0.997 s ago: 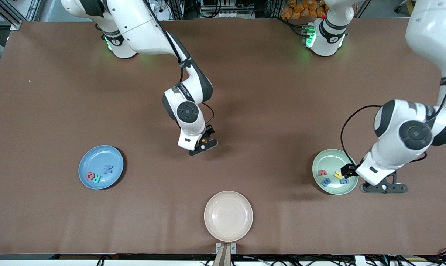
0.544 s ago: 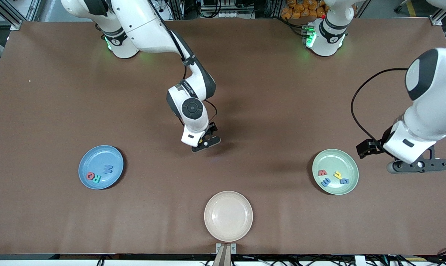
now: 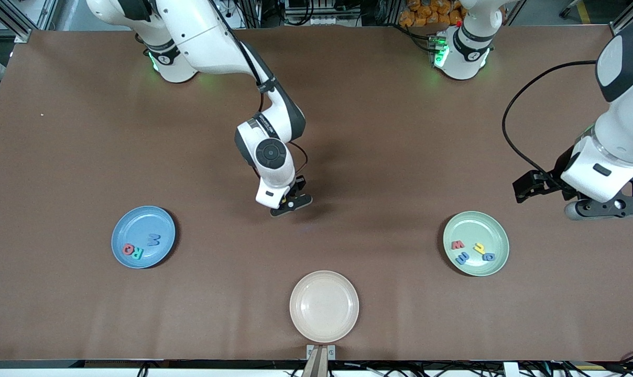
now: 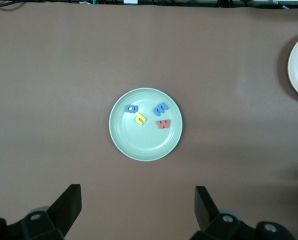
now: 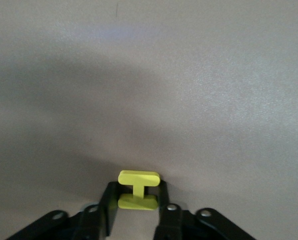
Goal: Sort uppercase to blue plate, lowercase to green plate
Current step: 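Release the yellow H on the blue plate while the left gripper withdraws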
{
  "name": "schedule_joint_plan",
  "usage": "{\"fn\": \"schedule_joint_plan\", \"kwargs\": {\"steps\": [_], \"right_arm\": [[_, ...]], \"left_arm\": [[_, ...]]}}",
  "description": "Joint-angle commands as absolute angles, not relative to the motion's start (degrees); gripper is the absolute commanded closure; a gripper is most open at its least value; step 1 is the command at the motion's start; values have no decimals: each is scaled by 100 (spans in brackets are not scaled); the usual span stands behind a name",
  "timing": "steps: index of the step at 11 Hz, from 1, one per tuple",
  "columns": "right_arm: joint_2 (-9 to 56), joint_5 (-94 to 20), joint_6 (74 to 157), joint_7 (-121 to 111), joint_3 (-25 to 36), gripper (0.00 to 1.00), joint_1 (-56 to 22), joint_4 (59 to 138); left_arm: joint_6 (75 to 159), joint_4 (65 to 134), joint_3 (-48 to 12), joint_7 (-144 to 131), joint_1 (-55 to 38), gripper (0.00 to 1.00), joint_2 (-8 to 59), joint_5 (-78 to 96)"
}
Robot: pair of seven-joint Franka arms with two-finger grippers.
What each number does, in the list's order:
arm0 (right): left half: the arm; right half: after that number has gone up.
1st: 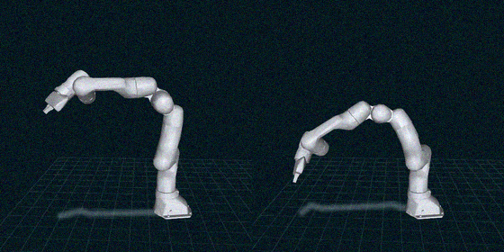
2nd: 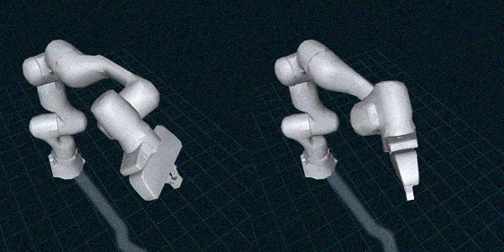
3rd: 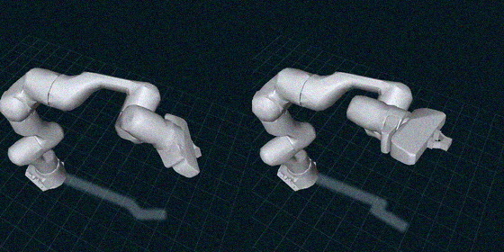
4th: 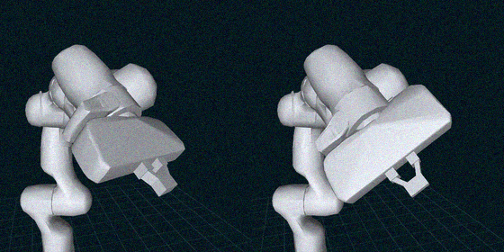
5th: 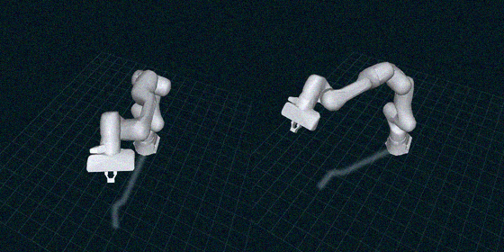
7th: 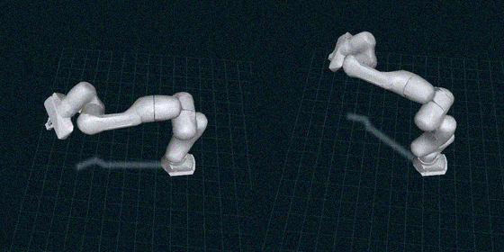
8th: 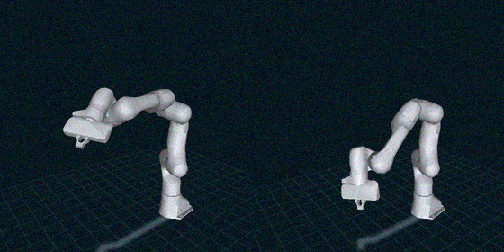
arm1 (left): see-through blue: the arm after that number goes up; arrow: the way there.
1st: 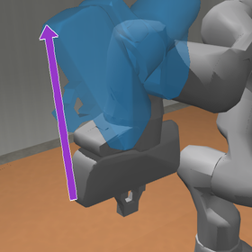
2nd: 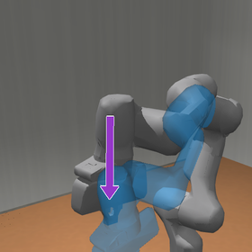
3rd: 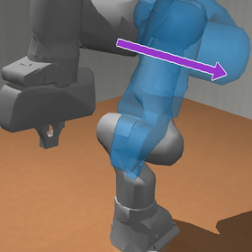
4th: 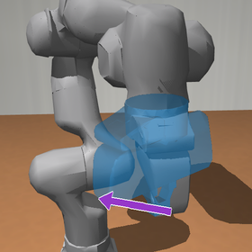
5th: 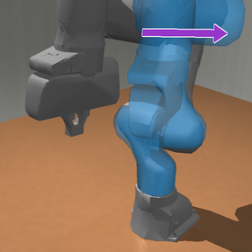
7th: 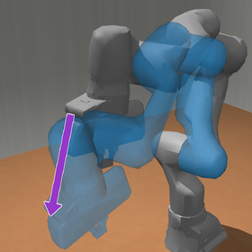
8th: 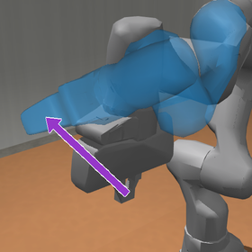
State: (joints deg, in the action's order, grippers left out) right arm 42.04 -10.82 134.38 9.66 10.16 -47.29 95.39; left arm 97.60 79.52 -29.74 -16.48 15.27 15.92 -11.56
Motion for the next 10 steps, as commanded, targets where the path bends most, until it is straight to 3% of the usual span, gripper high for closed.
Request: {"fn": "schedule_joint_plan", "kwargs": {"steps": [1,5,10], "right_arm": [[4184,-1169,13491,940,1011,100,-4606,9606],[3930,-1169,13412,1002,1046,100,-4404,9580],[3542,-1107,13132,258,1168,100,-3246,9510]], "left_arm": [[9642,7980,-2962,-1503,1573,0,1451,-915],[9633,7989,-2936,-1512,1565,0,1275,-923],[9044,7998,-2875,-1485,1548,0,1004,-835]]}}
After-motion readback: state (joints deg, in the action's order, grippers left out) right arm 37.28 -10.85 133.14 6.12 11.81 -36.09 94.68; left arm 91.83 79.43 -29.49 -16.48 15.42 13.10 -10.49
